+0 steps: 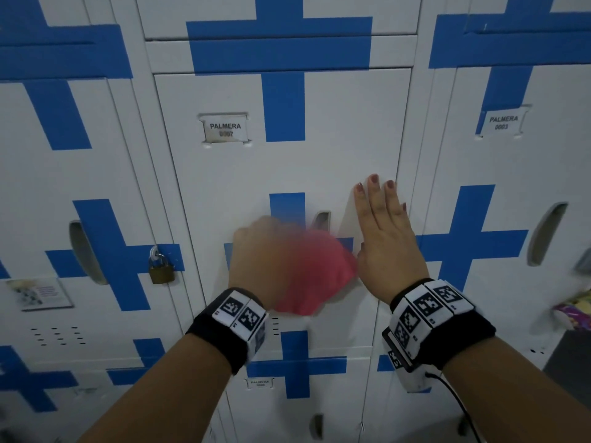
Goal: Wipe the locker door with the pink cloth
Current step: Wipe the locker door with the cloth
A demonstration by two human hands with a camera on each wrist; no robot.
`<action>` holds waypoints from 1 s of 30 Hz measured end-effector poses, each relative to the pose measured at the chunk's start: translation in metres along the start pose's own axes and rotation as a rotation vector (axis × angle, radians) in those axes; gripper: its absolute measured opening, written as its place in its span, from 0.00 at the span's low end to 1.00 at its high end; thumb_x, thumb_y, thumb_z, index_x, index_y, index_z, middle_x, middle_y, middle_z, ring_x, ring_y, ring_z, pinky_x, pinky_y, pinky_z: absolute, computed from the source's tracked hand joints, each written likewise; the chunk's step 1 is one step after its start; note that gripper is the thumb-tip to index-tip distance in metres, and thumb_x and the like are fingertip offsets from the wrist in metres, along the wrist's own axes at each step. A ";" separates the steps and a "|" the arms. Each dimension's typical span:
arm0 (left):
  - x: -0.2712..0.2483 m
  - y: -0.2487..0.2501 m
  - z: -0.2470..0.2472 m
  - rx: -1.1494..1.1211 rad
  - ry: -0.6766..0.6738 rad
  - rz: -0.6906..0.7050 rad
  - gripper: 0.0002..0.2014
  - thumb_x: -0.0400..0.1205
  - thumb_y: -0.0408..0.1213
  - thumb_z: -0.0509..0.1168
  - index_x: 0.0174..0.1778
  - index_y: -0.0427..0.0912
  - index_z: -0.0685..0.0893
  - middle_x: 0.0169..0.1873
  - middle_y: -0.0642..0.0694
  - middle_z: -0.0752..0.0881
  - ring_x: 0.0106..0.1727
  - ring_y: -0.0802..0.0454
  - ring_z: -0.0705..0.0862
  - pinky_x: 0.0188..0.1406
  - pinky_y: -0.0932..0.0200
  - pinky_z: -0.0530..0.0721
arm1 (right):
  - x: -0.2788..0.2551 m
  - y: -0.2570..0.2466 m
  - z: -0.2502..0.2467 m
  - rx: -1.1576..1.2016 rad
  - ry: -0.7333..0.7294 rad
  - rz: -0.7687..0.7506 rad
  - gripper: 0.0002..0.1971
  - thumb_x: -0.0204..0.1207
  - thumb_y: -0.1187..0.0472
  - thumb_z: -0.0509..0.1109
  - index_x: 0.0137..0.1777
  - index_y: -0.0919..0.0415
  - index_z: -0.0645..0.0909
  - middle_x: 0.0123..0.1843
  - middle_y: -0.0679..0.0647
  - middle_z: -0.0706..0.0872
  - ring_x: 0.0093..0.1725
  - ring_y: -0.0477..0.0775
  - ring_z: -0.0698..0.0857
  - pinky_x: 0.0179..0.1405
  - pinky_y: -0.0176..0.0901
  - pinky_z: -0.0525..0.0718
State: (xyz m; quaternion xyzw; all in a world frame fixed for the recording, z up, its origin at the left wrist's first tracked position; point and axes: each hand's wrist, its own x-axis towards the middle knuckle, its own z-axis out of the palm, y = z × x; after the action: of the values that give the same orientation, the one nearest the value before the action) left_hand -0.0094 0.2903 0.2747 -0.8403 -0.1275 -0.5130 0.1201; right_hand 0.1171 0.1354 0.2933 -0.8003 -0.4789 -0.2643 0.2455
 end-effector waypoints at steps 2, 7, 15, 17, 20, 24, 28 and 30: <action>0.016 0.000 -0.005 0.011 0.126 -0.043 0.08 0.77 0.42 0.66 0.50 0.48 0.80 0.44 0.43 0.81 0.45 0.45 0.77 0.49 0.50 0.66 | 0.001 0.002 0.002 0.004 0.021 -0.006 0.37 0.76 0.58 0.52 0.83 0.54 0.38 0.83 0.48 0.33 0.82 0.52 0.32 0.79 0.51 0.37; 0.040 0.013 0.000 -0.005 0.282 -0.014 0.15 0.73 0.31 0.70 0.50 0.54 0.78 0.60 0.47 0.75 0.66 0.46 0.72 0.66 0.43 0.62 | 0.001 0.004 0.006 0.002 0.052 -0.001 0.44 0.72 0.72 0.59 0.83 0.54 0.39 0.84 0.48 0.34 0.82 0.52 0.32 0.79 0.53 0.40; 0.019 0.006 0.006 0.060 0.191 0.057 0.12 0.74 0.29 0.65 0.47 0.49 0.85 0.53 0.51 0.82 0.62 0.51 0.74 0.70 0.51 0.56 | 0.001 0.004 0.005 0.005 0.049 -0.004 0.43 0.72 0.72 0.58 0.83 0.54 0.39 0.83 0.46 0.33 0.82 0.51 0.32 0.79 0.51 0.38; 0.006 0.003 0.008 0.100 0.129 0.089 0.16 0.76 0.29 0.62 0.58 0.48 0.82 0.61 0.50 0.80 0.70 0.50 0.71 0.73 0.48 0.54 | 0.001 0.004 0.006 -0.007 0.042 0.000 0.41 0.75 0.68 0.57 0.83 0.53 0.38 0.82 0.46 0.31 0.81 0.50 0.30 0.79 0.50 0.37; -0.018 0.002 0.013 0.208 -0.062 0.140 0.26 0.80 0.41 0.64 0.75 0.44 0.69 0.77 0.48 0.65 0.80 0.45 0.59 0.78 0.40 0.49 | 0.001 0.002 0.006 -0.011 0.022 0.003 0.37 0.77 0.60 0.50 0.82 0.53 0.35 0.82 0.46 0.30 0.81 0.50 0.30 0.79 0.50 0.36; -0.031 0.005 0.026 0.257 -0.240 0.125 0.39 0.78 0.62 0.51 0.80 0.41 0.56 0.83 0.46 0.42 0.83 0.43 0.40 0.79 0.37 0.35 | 0.001 0.002 0.006 -0.011 0.014 -0.003 0.37 0.70 0.53 0.38 0.82 0.54 0.35 0.82 0.46 0.30 0.81 0.52 0.30 0.79 0.52 0.37; -0.041 0.007 0.036 0.221 -0.214 0.110 0.38 0.79 0.56 0.58 0.81 0.40 0.54 0.82 0.47 0.35 0.82 0.44 0.35 0.79 0.38 0.36 | 0.001 0.002 0.007 -0.018 0.022 -0.001 0.36 0.73 0.53 0.42 0.82 0.54 0.33 0.82 0.47 0.29 0.81 0.52 0.30 0.79 0.52 0.37; -0.048 0.006 0.039 0.219 -0.217 0.136 0.45 0.74 0.51 0.67 0.81 0.40 0.50 0.82 0.46 0.35 0.82 0.44 0.34 0.79 0.39 0.37 | 0.000 0.002 0.007 -0.014 0.030 0.004 0.40 0.75 0.61 0.53 0.82 0.54 0.34 0.82 0.47 0.29 0.81 0.52 0.30 0.79 0.52 0.37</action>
State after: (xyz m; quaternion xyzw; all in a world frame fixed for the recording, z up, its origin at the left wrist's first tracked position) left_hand 0.0032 0.2935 0.2140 -0.8794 -0.1377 -0.3928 0.2310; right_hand 0.1206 0.1396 0.2878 -0.7990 -0.4716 -0.2790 0.2475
